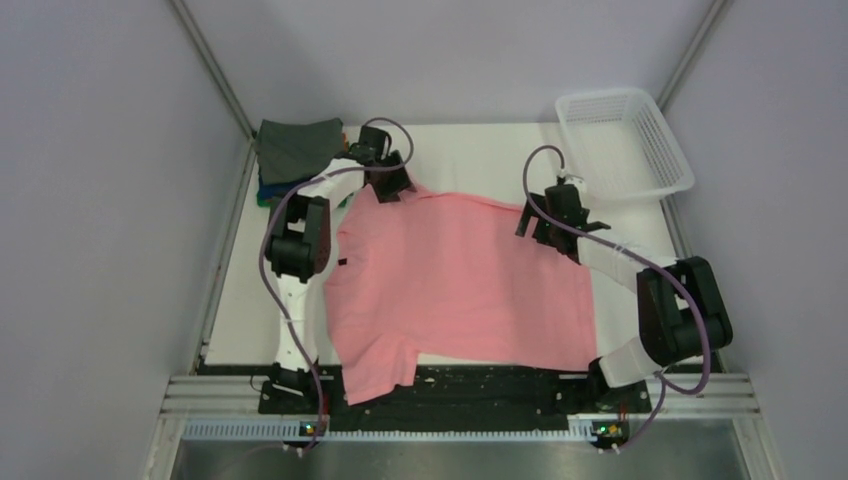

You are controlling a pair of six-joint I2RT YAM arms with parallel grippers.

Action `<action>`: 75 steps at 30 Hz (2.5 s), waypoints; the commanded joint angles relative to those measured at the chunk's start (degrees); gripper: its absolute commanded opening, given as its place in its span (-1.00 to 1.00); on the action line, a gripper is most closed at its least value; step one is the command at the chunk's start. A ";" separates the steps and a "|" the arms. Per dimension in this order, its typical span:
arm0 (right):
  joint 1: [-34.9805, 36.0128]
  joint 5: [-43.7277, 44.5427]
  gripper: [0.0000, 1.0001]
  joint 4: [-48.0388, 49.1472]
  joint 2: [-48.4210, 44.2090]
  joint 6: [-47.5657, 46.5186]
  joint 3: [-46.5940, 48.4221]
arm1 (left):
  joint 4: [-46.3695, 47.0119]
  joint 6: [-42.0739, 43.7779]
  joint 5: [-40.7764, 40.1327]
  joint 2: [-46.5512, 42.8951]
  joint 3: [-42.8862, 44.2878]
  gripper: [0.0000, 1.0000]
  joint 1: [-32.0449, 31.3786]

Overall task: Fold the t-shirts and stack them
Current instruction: Flatten out the tshirt

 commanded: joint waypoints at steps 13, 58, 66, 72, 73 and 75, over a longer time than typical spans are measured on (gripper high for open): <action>-0.10 2.74 0.97 1.55 4.08 1.43 -0.28 | 1.69 -1.45 3.04 3.26 2.04 -0.12 -1.04; -0.18 5.63 0.97 -1.65 3.39 0.73 2.04 | 13.11 3.39 8.59 19.47 37.73 0.98 -4.31; -0.14 5.59 0.97 -2.04 3.10 0.84 2.16 | 12.35 9.45 -1.74 5.38 22.82 0.97 -4.85; -0.19 5.46 0.97 -2.21 3.17 0.76 1.70 | 7.66 7.01 -4.07 2.78 16.17 0.98 -4.94; -0.17 5.56 0.97 -2.21 3.03 0.69 1.69 | 7.69 6.65 -4.18 2.50 14.65 0.97 -4.90; -0.20 5.52 0.97 -2.23 3.01 0.58 1.60 | 8.29 6.08 -5.43 2.27 11.73 0.97 -4.96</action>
